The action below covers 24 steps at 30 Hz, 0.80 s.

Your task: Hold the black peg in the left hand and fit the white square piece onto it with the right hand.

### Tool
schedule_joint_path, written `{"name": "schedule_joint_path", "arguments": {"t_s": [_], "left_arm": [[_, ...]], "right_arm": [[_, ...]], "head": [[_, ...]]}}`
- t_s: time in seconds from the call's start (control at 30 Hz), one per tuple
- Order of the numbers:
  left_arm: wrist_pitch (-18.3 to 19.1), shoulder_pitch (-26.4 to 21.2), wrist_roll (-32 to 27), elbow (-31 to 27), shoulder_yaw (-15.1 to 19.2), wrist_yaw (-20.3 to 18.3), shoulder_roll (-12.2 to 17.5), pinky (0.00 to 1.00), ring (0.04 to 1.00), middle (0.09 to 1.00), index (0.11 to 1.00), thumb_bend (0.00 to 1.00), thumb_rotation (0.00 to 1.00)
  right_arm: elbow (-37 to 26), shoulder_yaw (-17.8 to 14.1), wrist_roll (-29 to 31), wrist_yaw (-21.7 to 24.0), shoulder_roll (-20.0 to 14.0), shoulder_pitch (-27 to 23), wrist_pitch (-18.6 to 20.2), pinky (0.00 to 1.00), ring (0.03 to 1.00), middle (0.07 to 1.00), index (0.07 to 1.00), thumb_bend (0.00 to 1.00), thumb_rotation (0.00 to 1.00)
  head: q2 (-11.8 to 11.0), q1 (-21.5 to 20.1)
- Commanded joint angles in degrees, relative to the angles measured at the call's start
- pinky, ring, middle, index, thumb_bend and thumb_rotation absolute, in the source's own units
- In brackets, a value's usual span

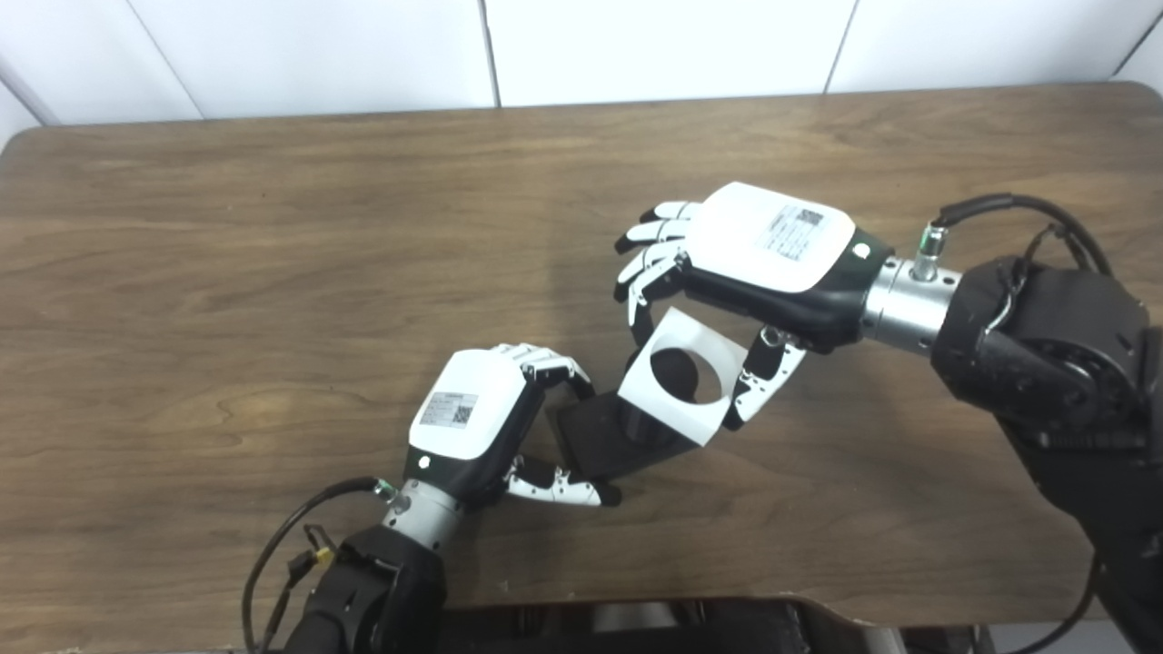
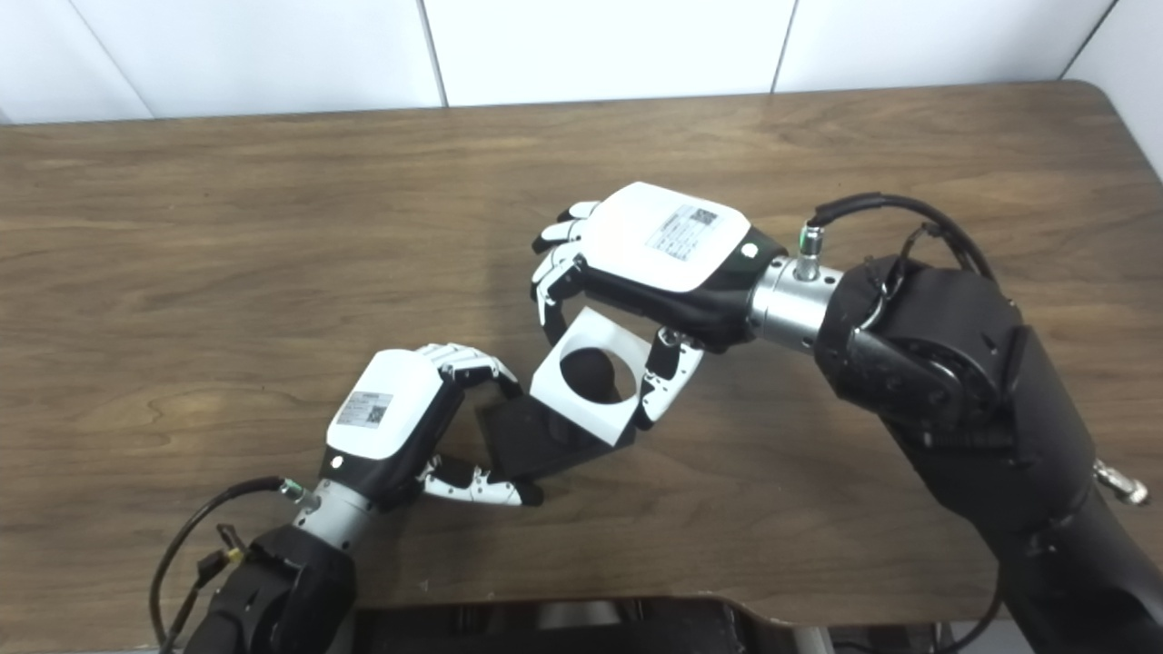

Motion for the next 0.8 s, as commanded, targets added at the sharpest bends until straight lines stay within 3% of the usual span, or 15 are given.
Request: {"name": "schedule_joint_path", "arguments": {"t_s": [0.0,0.77], "left_arm": [[0.0,-0.8,0.4,-1.0,-0.4,-0.3,-0.1,0.74,0.737,0.677,0.489,0.52,0.05],[0.6,-1.0,0.2,-0.9,-0.6,-0.3,-1.0,0.74,0.742,0.678,0.489,0.51,0.05]], "right_arm": [[-0.1,-0.5,-0.5,-2.3,0.5,-0.9,-1.6,0.93,0.901,0.774,0.484,0.52,0.13],[3.0,1.4,-1.7,-4.5,2.2,1.0,-4.3,0.93,0.903,0.766,0.484,0.52,0.13]], "head": [[0.1,0.0],[0.0,1.1]]}}
